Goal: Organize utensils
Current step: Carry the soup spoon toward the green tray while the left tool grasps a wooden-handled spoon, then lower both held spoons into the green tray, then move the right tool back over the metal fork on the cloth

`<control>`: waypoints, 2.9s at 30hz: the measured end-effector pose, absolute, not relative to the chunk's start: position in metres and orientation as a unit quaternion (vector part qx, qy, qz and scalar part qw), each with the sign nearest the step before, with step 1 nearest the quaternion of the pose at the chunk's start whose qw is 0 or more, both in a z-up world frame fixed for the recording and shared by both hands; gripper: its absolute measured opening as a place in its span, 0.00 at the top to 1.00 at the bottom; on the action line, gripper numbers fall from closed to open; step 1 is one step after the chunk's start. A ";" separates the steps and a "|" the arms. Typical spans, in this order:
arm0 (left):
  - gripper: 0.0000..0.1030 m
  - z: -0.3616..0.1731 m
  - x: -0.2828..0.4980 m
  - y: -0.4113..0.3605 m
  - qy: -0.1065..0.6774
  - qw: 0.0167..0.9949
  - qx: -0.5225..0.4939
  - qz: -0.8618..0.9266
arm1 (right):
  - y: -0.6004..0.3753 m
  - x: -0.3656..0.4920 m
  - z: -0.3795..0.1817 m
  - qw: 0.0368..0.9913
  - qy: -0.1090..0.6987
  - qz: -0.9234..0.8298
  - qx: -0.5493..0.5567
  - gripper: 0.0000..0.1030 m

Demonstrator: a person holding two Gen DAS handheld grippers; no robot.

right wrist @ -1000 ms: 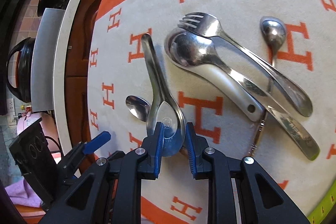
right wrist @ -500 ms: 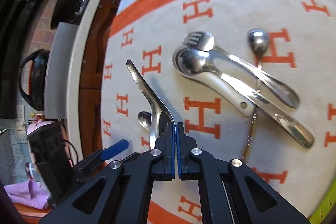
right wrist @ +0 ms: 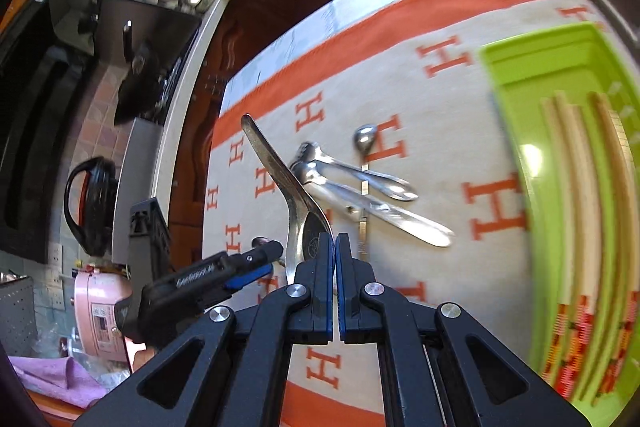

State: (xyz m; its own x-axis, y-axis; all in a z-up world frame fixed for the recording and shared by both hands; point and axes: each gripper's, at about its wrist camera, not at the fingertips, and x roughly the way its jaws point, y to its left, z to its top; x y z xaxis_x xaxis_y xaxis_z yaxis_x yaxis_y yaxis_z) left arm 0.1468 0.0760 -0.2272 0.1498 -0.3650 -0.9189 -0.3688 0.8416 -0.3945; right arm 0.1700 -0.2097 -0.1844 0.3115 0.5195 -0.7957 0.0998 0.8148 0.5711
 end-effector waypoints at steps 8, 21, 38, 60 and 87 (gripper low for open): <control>0.72 -0.228 0.164 0.029 0.674 0.716 -0.178 0.047 | -0.272 0.138 -0.161 0.779 0.537 0.119 0.301 0.99; 0.96 -0.226 0.186 -0.002 0.642 0.759 -0.102 0.042 | -0.343 0.087 -0.151 0.784 0.511 0.093 0.341 0.99; 0.96 -0.160 0.128 -0.013 0.611 0.778 -0.119 -0.086 | -0.413 0.036 -0.168 0.804 0.523 -0.078 0.271 0.99; 0.96 -0.139 0.148 -0.203 0.616 0.762 -0.062 -0.193 | -0.408 0.008 -0.155 0.799 0.541 -0.109 0.239 0.86; 0.65 -0.139 0.128 -0.166 0.617 0.767 -0.031 -0.173 | -0.393 0.008 -0.153 0.805 0.535 -0.090 0.241 0.85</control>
